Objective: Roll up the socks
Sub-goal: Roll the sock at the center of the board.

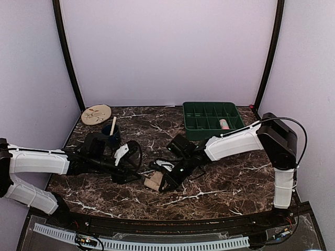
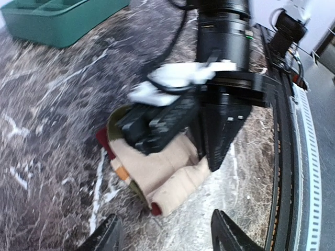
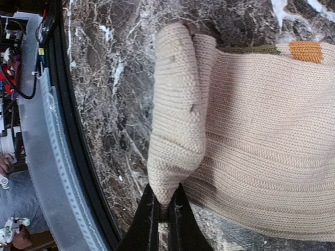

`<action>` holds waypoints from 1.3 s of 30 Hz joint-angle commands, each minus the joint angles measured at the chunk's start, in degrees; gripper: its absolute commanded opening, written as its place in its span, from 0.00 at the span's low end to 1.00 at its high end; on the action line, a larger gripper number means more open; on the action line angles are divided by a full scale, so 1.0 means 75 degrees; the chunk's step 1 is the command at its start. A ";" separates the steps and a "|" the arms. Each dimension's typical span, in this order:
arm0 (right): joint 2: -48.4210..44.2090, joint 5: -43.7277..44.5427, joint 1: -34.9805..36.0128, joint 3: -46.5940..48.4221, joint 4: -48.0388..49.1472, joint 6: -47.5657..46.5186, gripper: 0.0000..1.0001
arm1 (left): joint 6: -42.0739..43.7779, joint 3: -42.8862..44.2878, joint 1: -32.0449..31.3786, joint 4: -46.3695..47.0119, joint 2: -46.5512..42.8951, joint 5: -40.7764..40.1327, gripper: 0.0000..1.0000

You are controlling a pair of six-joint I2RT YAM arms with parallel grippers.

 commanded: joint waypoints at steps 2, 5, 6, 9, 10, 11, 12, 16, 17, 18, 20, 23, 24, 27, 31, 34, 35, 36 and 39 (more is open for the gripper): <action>0.0093 -0.1492 -0.0278 -0.0179 0.0244 0.0794 0.02 | 0.1444 0.0195 -0.0732 -0.0344 -0.0193 -0.0023 0.60; 0.0148 -0.1850 -0.0386 -0.0295 0.0310 0.0932 0.02 | 0.1860 0.0442 -0.1175 -0.0765 0.0148 -0.0193 0.60; 0.0168 -0.1955 -0.0410 -0.0332 0.0354 0.0968 0.02 | 0.1956 0.0483 -0.1332 -0.0811 0.0219 -0.0247 0.60; 0.0268 -0.2195 -0.0432 -0.0379 0.0391 0.1025 0.02 | 0.2154 0.0486 -0.1533 -0.0775 0.0320 -0.0406 0.60; 0.0324 -0.2250 -0.0432 -0.0379 0.0391 0.1045 0.02 | 0.2214 0.0496 -0.1548 -0.0756 0.0343 -0.0424 0.60; 0.0373 -0.2330 -0.0426 -0.0395 0.0426 0.1058 0.02 | 0.2285 0.0530 -0.1562 -0.0758 0.0372 -0.0437 0.60; 0.0421 -0.2387 -0.0426 -0.0416 0.0470 0.1086 0.02 | 0.2374 0.0571 -0.1574 -0.0800 0.0430 -0.0425 0.60; 0.0601 -0.2684 -0.0432 -0.0485 0.0651 0.1198 0.02 | 0.2757 0.0835 -0.1658 -0.1090 0.0745 -0.0424 0.61; 0.0623 -0.2739 -0.0432 -0.0489 0.0652 0.1196 0.02 | 0.2813 0.0880 -0.1683 -0.1099 0.0807 -0.0443 0.61; 0.0657 -0.2776 -0.0426 -0.0469 0.0630 0.1182 0.02 | 0.2852 0.0913 -0.1706 -0.1100 0.0868 -0.0466 0.61; 0.0713 -0.2828 -0.0432 -0.0380 0.0525 0.1079 0.02 | 0.2960 0.1011 -0.1775 -0.1124 0.1020 -0.0485 0.61; 0.0808 -0.2891 -0.0436 -0.0219 0.0324 0.0939 0.02 | 0.3215 0.1169 -0.1892 -0.1295 0.1313 -0.0585 0.61; 0.0835 -0.2902 -0.0443 -0.0161 0.0257 0.0885 0.02 | 0.3296 0.1221 -0.1927 -0.1321 0.1396 -0.0636 0.61; 0.0895 -0.2959 -0.0444 -0.0062 0.0128 0.0803 0.02 | 0.3446 0.1301 -0.1991 -0.1359 0.1585 -0.0739 0.61; 0.0969 -0.2998 -0.0456 0.0078 -0.0064 0.0664 0.02 | 0.3697 0.1429 -0.2038 -0.1504 0.1781 -0.0833 0.61; 0.0996 -0.3052 -0.0478 0.0145 -0.0161 0.0596 0.01 | 0.3833 0.1452 -0.2104 -0.1518 0.1903 -0.1021 0.60; 0.1007 -0.3066 -0.0479 0.0173 -0.0195 0.0568 0.01 | 0.3877 0.1443 -0.2148 -0.1495 0.1941 -0.1126 0.60; 0.1018 -0.3075 -0.0473 0.0210 -0.0255 0.0508 0.01 | 0.3928 0.1435 -0.2191 -0.1470 0.1979 -0.1235 0.60; 0.1038 -0.3093 -0.0490 0.0239 -0.0354 0.0428 0.01 | 0.4038 0.1459 -0.2274 -0.1428 0.2103 -0.1419 0.60</action>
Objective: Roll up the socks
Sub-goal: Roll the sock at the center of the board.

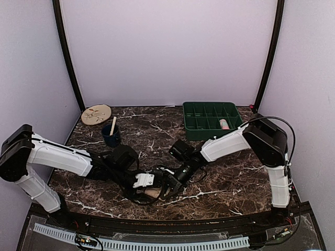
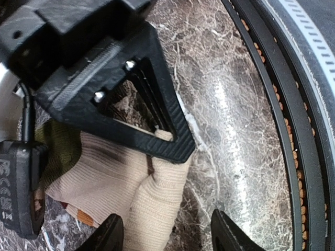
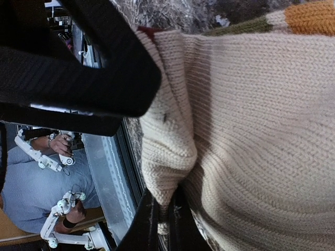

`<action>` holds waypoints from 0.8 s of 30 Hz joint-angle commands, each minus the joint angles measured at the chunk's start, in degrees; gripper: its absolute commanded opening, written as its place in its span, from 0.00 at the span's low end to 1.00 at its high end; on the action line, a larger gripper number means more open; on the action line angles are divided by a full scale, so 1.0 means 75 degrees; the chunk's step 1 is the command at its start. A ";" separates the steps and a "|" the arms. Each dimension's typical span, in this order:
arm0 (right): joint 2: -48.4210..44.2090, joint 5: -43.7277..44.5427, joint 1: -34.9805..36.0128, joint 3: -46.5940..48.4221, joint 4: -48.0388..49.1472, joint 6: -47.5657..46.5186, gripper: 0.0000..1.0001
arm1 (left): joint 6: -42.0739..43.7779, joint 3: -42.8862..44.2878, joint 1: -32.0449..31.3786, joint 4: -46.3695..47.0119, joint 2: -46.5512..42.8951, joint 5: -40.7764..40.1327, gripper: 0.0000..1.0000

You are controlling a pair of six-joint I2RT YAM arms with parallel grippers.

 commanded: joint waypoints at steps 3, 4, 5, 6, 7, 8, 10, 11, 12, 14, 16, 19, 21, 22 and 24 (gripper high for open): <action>0.0161 -0.0213 -0.0077 0.0216 -0.0277 -0.0291 0.02 | 0.0475 0.0185 -0.0202 -0.0089 0.0215 -0.0497 0.59; 0.0163 -0.0219 -0.0081 0.0216 -0.0280 -0.0292 0.01 | 0.0524 0.0190 -0.0220 -0.0066 0.0262 -0.0544 0.59; 0.0169 -0.0228 -0.0083 0.0222 -0.0289 -0.0303 0.01 | 0.0563 0.0193 -0.0232 -0.0059 0.0292 -0.0593 0.58; 0.0175 -0.0234 -0.0090 0.0227 -0.0294 -0.0309 0.01 | 0.0583 0.0202 -0.0238 -0.0057 0.0332 -0.0630 0.58; 0.0175 -0.0258 -0.0103 0.0228 -0.0303 -0.0317 0.01 | 0.0607 0.0216 -0.0249 -0.0055 0.0365 -0.0665 0.57; 0.0175 -0.0271 -0.0106 0.0228 -0.0317 -0.0330 0.01 | 0.0630 0.0218 -0.0267 -0.0047 0.0412 -0.0715 0.57; 0.0181 -0.0309 -0.0111 0.0239 -0.0351 -0.0366 0.01 | 0.0647 0.0222 -0.0285 -0.0015 0.0479 -0.0797 0.56; 0.0186 -0.0329 -0.0111 0.0256 -0.0389 -0.0387 0.01 | 0.0641 0.0245 -0.0296 -0.0012 0.0508 -0.0805 0.55; 0.0203 -0.0336 -0.0117 0.0269 -0.0435 -0.0418 0.01 | 0.0647 0.0262 -0.0298 -0.0011 0.0554 -0.0806 0.54; 0.0213 -0.0343 -0.0128 0.0303 -0.0506 -0.0471 0.01 | 0.0653 0.0325 -0.0309 -0.0050 0.0656 -0.0806 0.52; 0.0228 -0.0363 -0.0133 0.0318 -0.0557 -0.0510 0.01 | 0.0659 0.0419 -0.0310 -0.0114 0.0753 -0.0800 0.47; 0.0226 -0.0394 -0.0147 0.0330 -0.0647 -0.0569 0.01 | 0.0675 0.0553 -0.0310 -0.0235 0.0891 -0.0805 0.38; 0.0225 -0.0395 -0.0161 0.0322 -0.0690 -0.0604 0.01 | 0.0687 0.0637 -0.0310 -0.0330 0.0968 -0.0815 0.30; 0.0222 -0.0395 -0.0175 0.0322 -0.0703 -0.0624 0.01 | 0.0684 0.0683 -0.0310 -0.0372 0.1006 -0.0811 0.24; 0.0204 -0.0388 -0.0218 0.0293 -0.0727 -0.0648 0.01 | 0.0708 0.0747 -0.0310 -0.0489 0.1059 -0.0758 0.19</action>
